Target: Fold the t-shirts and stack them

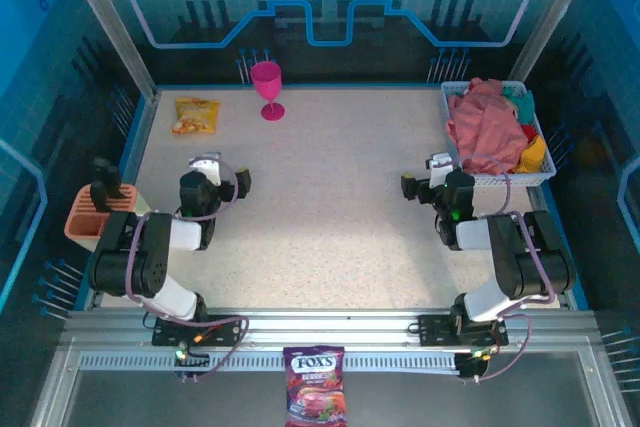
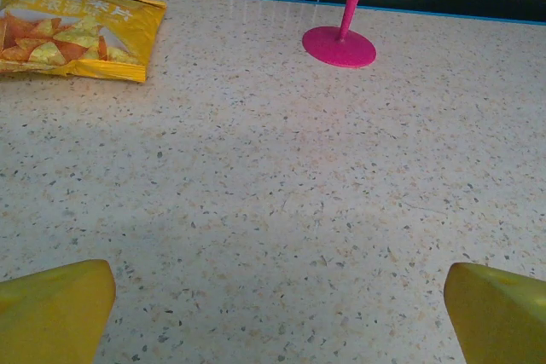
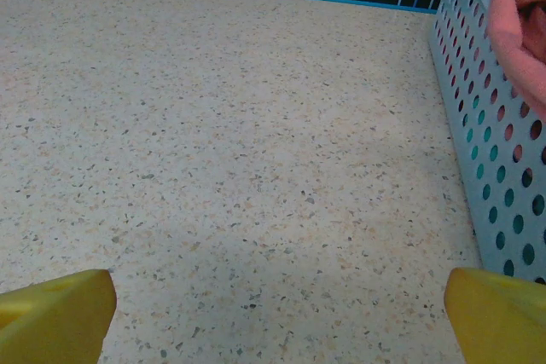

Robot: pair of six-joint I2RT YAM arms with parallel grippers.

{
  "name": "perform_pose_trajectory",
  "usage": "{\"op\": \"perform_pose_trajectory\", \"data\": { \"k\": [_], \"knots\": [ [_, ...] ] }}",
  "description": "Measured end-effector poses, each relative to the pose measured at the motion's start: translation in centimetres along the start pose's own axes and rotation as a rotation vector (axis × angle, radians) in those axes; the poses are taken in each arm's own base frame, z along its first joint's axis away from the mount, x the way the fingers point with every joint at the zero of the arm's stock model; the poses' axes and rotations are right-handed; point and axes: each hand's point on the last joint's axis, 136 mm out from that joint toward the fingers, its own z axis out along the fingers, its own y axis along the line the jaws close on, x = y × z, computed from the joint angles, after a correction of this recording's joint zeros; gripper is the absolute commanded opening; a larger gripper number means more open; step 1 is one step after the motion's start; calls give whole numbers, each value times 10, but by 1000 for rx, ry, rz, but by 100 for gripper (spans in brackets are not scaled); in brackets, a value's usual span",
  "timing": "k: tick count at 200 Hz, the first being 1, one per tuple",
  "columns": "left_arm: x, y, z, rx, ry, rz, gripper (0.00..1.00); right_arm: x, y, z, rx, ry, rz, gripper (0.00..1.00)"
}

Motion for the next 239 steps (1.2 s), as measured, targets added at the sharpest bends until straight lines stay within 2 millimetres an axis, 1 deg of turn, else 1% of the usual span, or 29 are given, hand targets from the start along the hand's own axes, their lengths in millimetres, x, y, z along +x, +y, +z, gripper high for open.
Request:
{"op": "perform_pose_trajectory", "data": {
  "k": [148,168,181,193,202,215,223,228,229,239],
  "knots": [
    [0,0,0,0,0,0,99,0,0,0,2,0,0,100],
    [0,0,0,0,3,0,99,0,-6,0,45,3,-3,100],
    [2,-1,1,-2,31,-1,99,-3,-8,-4,82,7,-14,100],
    [-3,-2,2,-7,62,0,99,-15,-4,-12,104,-1,-38,100],
    [-14,-4,4,-12,73,0,99,-31,0,-17,109,-21,-51,100],
    [-41,-6,9,-28,89,-13,99,-60,0,-22,129,-52,-50,100],
    [-59,-7,12,-36,96,-30,99,-82,-5,-25,159,-72,-38,100],
    [-71,-8,13,-39,101,-40,99,-92,-9,-26,179,-76,-23,100],
    [-75,-8,13,-41,101,-43,99,-96,-10,-26,187,-82,-21,100],
    [-98,-10,10,-48,105,-72,99,-118,-20,-29,235,-85,20,100]
  ]
}}
